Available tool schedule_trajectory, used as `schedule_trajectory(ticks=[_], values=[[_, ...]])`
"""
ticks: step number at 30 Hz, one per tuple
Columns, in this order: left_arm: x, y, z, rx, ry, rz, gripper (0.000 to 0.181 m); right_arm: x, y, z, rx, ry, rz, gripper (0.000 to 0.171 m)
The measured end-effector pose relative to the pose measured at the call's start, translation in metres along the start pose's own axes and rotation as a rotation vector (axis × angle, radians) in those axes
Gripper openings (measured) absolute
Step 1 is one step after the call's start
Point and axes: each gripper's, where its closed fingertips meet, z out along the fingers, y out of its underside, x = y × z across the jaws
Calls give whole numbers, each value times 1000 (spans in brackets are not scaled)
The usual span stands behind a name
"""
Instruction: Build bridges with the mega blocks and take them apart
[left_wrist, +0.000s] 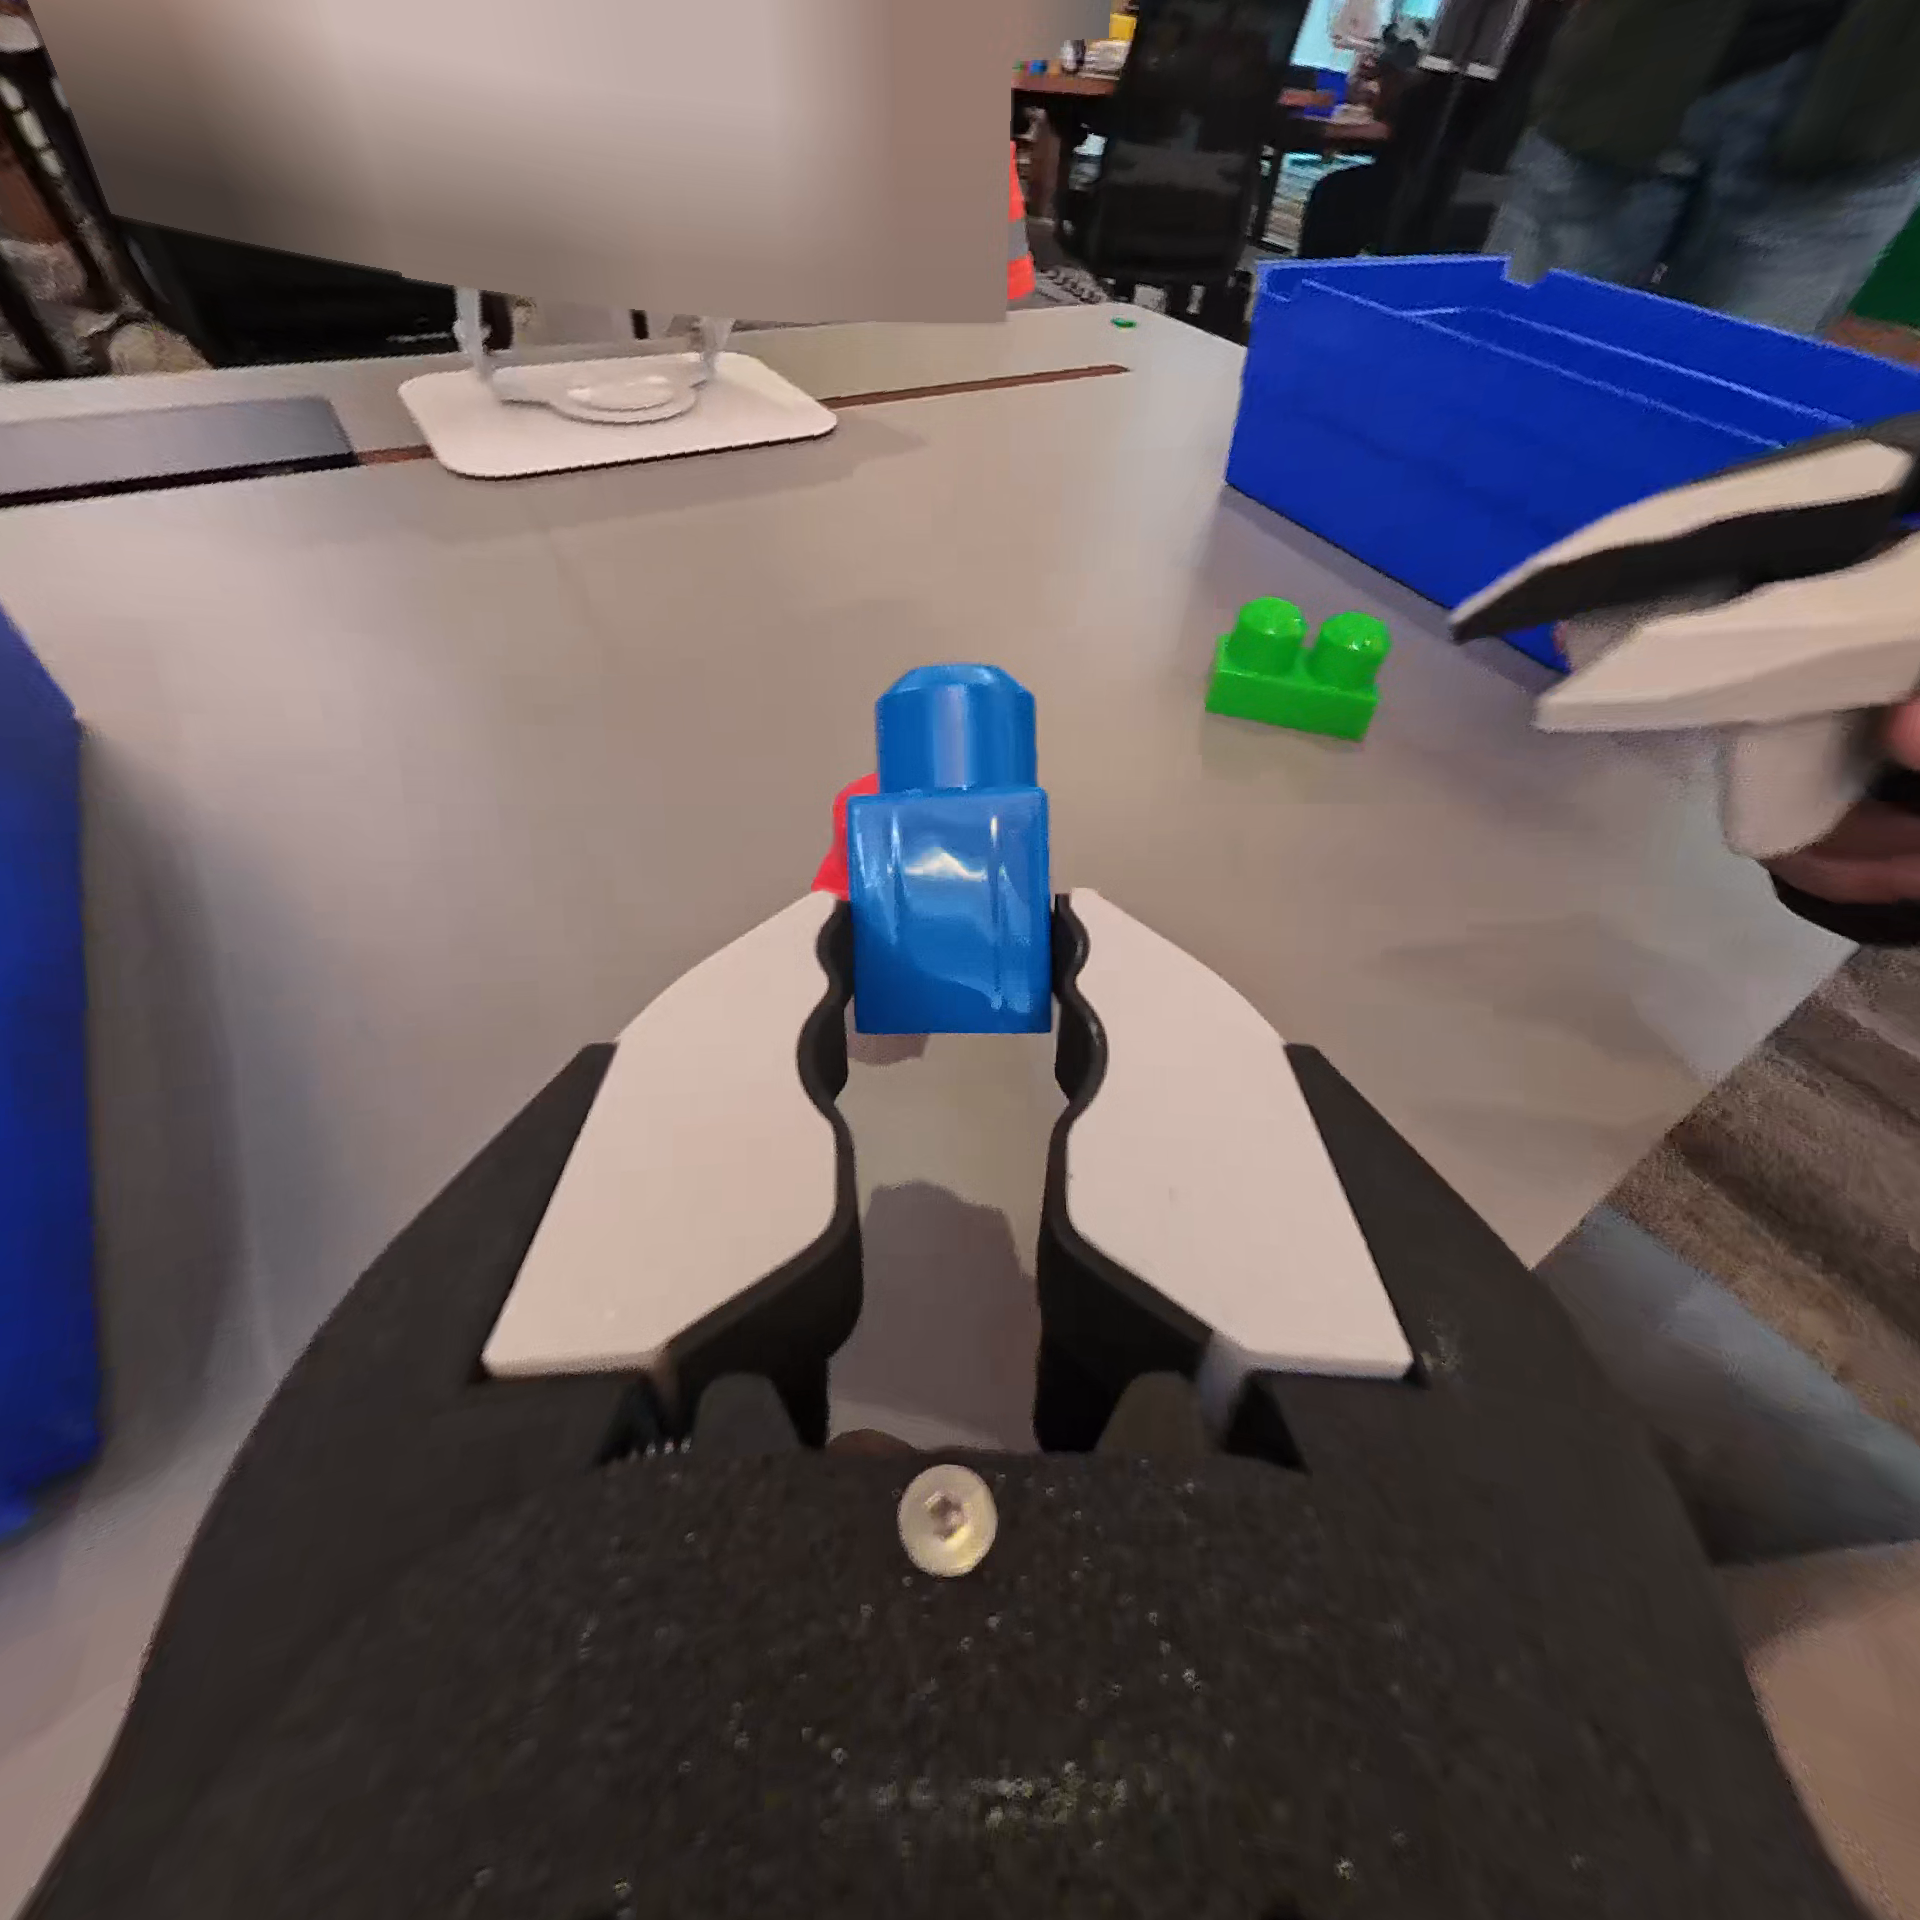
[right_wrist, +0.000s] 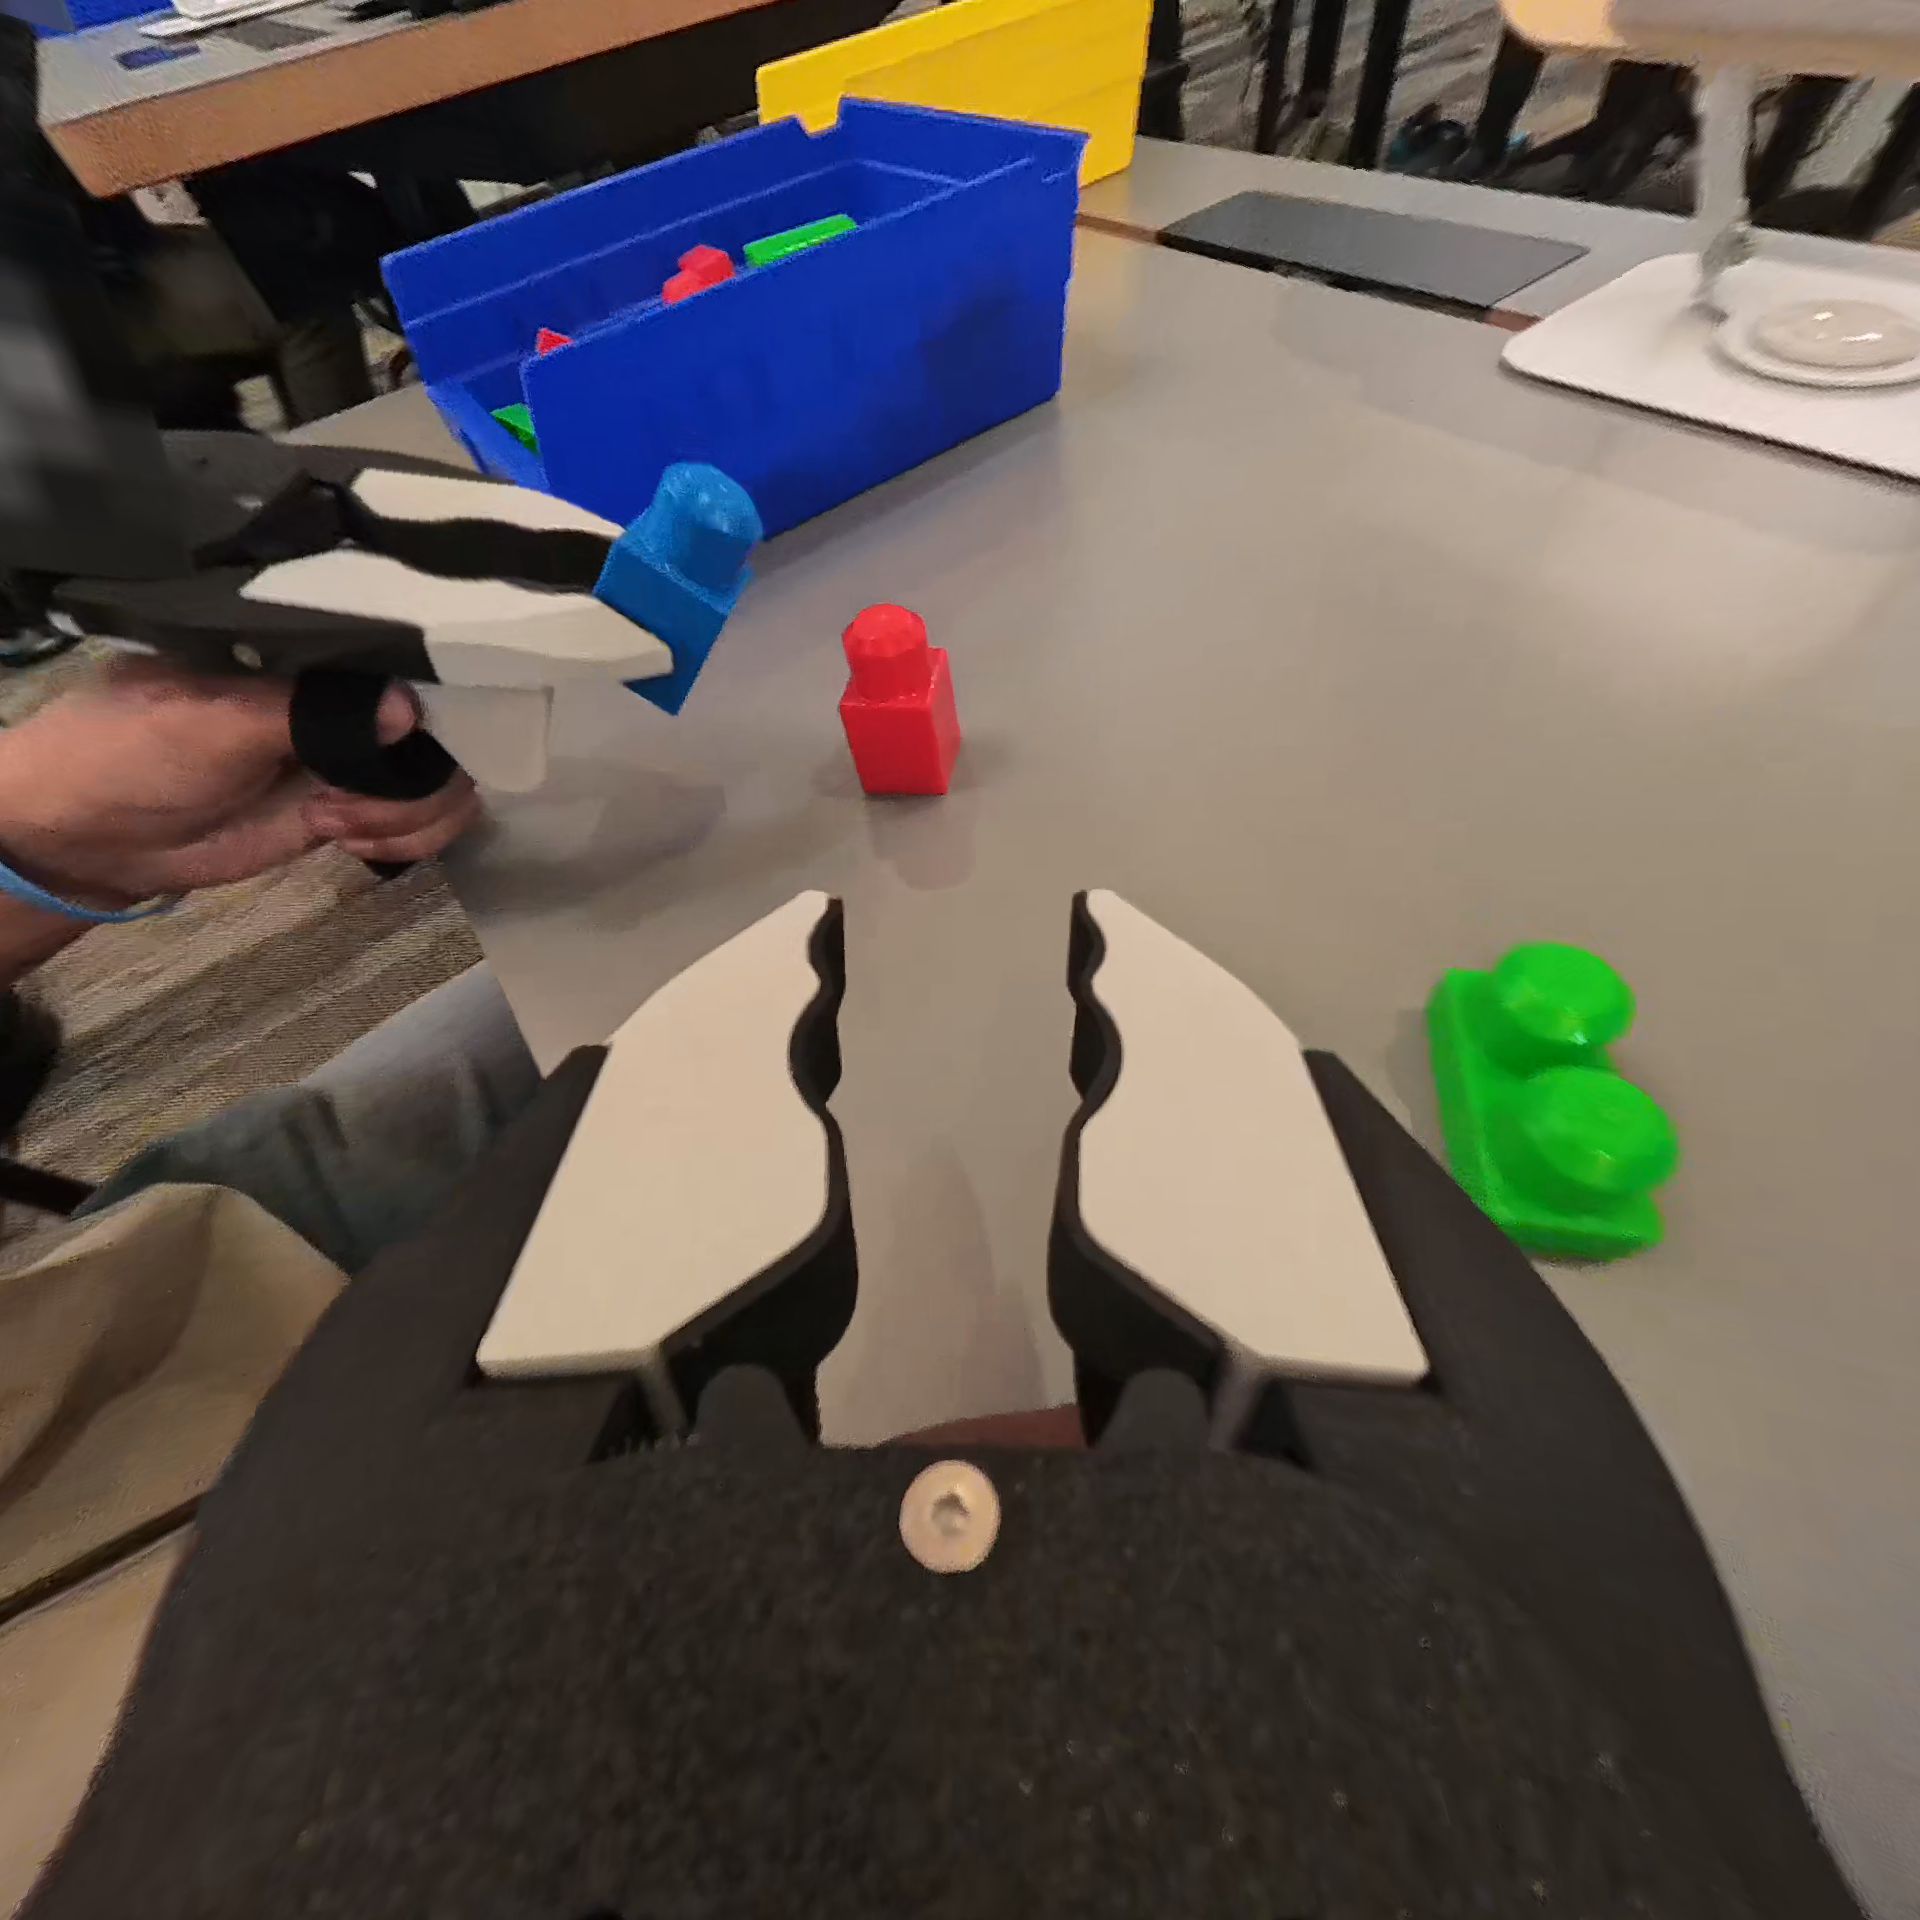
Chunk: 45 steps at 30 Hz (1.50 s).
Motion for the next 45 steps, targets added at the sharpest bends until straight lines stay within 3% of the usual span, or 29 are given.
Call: schedule_trajectory(ticks=[2,6,12,21,40,45], values=[[-3,3,0,-25,-22,44,36,-4,-6,10,6,-43,16,33],[-6,5,-3,-41,-7,57,36,-8,-15,30,-9,-106,63,0],[28,-9,-4,-12,145,56,36,-38,-27,62,-61,-201,27,0],[50,-13,-4,-40,211,94,36,-44,-37,56,15,-271,104,0],[47,-1,7,-120,194,112,36,-59,-49,60,22,-349,87,0],[41,4,9,-159,167,117,36,-44,-46,59,-2,-256,36,0]])
